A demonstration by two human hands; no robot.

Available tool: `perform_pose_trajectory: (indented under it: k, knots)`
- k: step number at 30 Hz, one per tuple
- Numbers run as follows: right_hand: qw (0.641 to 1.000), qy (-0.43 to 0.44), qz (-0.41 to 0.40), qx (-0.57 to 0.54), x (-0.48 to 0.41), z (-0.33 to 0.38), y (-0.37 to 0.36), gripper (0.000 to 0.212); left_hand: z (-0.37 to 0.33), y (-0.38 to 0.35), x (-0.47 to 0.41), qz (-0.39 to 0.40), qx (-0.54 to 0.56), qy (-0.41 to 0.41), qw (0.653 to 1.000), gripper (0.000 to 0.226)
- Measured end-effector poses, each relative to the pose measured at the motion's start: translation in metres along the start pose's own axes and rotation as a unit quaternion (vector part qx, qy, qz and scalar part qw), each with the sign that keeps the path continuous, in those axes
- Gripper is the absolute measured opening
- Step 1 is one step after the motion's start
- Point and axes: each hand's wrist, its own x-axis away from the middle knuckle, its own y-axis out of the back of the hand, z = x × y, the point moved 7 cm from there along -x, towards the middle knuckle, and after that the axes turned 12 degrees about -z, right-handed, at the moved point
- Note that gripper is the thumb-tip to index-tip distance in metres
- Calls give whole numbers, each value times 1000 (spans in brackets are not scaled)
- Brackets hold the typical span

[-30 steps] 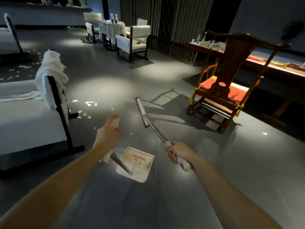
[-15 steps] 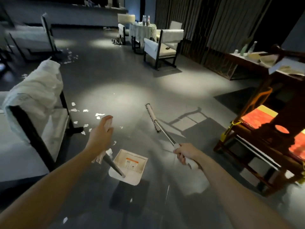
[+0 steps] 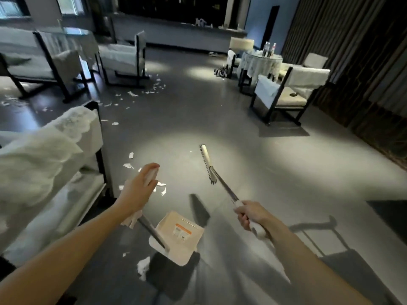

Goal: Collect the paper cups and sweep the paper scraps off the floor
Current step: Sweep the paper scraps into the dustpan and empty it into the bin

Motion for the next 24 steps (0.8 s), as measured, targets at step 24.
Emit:
perform_pose_trajectory:
  k: [24]
  knots:
    - [992,30,78,99,-660,574,-50,12,-19,-277,-739,-109,-74,46,990,35]
